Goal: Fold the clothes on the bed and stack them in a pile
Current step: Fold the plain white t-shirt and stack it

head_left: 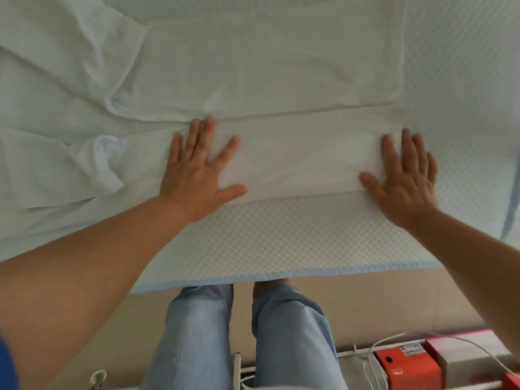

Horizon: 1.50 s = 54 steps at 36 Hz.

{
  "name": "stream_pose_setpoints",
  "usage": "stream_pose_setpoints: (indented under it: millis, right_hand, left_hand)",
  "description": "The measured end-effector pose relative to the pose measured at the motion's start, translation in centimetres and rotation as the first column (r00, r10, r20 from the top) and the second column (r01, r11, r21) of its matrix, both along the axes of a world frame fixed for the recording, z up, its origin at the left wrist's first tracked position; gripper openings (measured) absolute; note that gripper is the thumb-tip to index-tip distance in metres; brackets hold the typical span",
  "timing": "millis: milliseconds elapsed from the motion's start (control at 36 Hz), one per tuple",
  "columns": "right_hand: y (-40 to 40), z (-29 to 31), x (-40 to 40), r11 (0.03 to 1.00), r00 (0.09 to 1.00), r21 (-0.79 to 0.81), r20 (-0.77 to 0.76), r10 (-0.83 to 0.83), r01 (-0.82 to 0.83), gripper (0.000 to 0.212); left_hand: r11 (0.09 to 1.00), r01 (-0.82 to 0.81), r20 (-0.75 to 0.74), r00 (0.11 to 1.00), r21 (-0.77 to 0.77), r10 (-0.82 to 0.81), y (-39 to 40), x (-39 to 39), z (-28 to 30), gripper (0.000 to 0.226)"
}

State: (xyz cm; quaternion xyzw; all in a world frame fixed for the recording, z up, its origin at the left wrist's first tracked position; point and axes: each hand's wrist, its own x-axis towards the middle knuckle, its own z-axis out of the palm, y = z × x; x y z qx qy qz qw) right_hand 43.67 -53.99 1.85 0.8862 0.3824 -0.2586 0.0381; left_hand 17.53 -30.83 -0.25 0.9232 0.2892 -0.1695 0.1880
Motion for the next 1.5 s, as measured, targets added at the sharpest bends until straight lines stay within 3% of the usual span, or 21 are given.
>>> stream_pose_setpoints:
  millis: [56, 111, 167, 222, 361, 444, 556, 667, 722, 806, 917, 1000, 1111, 1250, 1389, 1500]
  right_hand:
    - [0.4, 0.5, -0.2, 0.987, 0.991, 0.091, -0.044, -0.125, 0.129, 0.091]
    - [0.8, 1.1, -0.5, 0.915, 0.936, 0.199, -0.093, -0.340, 0.352, 0.086]
    - [1.2, 1.3, -0.6, 0.789, 0.811, 0.190, -0.155, -0.564, 0.584, 0.070]
    - [1.9, 1.3, -0.2, 0.663, 0.660, 0.072, -0.227, -0.717, 0.745, 0.059]
    - [2.5, 1.3, 1.7, 0.540, 0.450, -0.083, -0.457, -0.767, 0.838, 0.023]
    - [1.9, 1.9, 3.2, 0.532, 0.348, -0.152, -0.604, -0.717, 0.833, 0.026]
    - [1.2, 2.2, 4.1, 0.678, 0.485, -0.212, -0.553, -0.677, 0.704, 0.025]
    - [2.0, 2.4, 2.3, 0.784, 0.749, -0.099, -0.246, -0.615, 0.612, 0.028]
    - [2.3, 3.0, 0.7, 0.798, 0.794, -0.001, -0.099, -0.600, 0.603, 0.045]
    - [3.0, 4.5, -2.3, 0.831, 0.840, 0.142, -0.013, -0.542, 0.538, 0.062]
    - [5.5, 5.8, -7.0, 0.892, 0.907, 0.167, -0.089, -0.411, 0.420, 0.049]
    - [8.0, 5.8, -11.1, 0.963, 0.955, 0.134, -0.216, -0.204, 0.236, 0.037]
    - [11.5, 5.4, -16.4, 0.989, 0.939, 0.144, -0.344, 0.018, 0.034, 0.030]
    - [15.5, 4.0, -20.8, 0.984, 0.915, 0.107, -0.364, 0.175, -0.146, 0.034]
    - [17.6, 3.0, -23.3, 0.963, 0.918, 0.006, -0.300, 0.259, -0.269, 0.048]
    - [17.9, 2.9, -24.7, 0.940, 0.931, -0.074, -0.182, 0.317, -0.334, 0.052]
  left_hand:
    - [1.000, -0.009, -0.010, 1.000, -0.013, 0.009, 0.2, 0.1, -0.1, 0.089]
    - [1.000, -0.023, -0.009, 1.000, -0.013, 0.023, 0.0, 0.2, 0.0, 0.089]
    - [0.999, -0.036, 0.016, 0.999, -0.010, 0.036, -0.2, 0.2, 0.3, 0.089]
    - [0.997, -0.077, 0.066, 0.995, 0.004, 0.077, -0.1, 0.2, 0.6, 0.091]
    - [0.972, -0.212, 0.115, 0.973, 0.102, 0.200, 1.6, 0.0, 1.7, 0.089]
    - [0.972, -0.203, 0.112, 0.975, 0.116, 0.190, 3.2, -0.1, 1.9, 0.082]
    - [0.983, -0.151, 0.109, 0.984, 0.106, 0.140, 4.1, 0.3, 1.8, 0.074]
    - [0.979, -0.173, 0.102, 0.981, 0.107, 0.162, 3.7, 0.5, 2.2, 0.070]
    - [0.971, -0.219, 0.110, 0.972, 0.093, 0.209, 3.4, 0.0, 3.0, 0.066]
    - [0.955, -0.294, 0.137, 0.948, 0.038, 0.287, 2.9, -2.2, 4.6, 0.054]
    - [0.916, -0.400, 0.130, 0.909, 0.013, 0.395, 2.7, -6.7, 6.7, 0.042]
    - [0.883, -0.468, 0.149, 0.874, 0.012, 0.461, 3.1, -9.9, 8.3, 0.037]
    - [0.828, -0.559, 0.195, 0.818, 0.046, 0.541, 3.8, -13.5, 9.3, 0.034]
    - [0.607, -0.794, 0.211, 0.599, 0.035, 0.772, 5.3, -17.8, 8.0, 0.050]
    - [0.279, -0.958, -0.008, 0.280, 0.068, 0.960, 7.8, -22.6, 5.8, 0.069]
    - [0.108, -0.994, -0.093, 0.106, 0.020, 0.990, 9.4, -26.2, 4.8, 0.073]
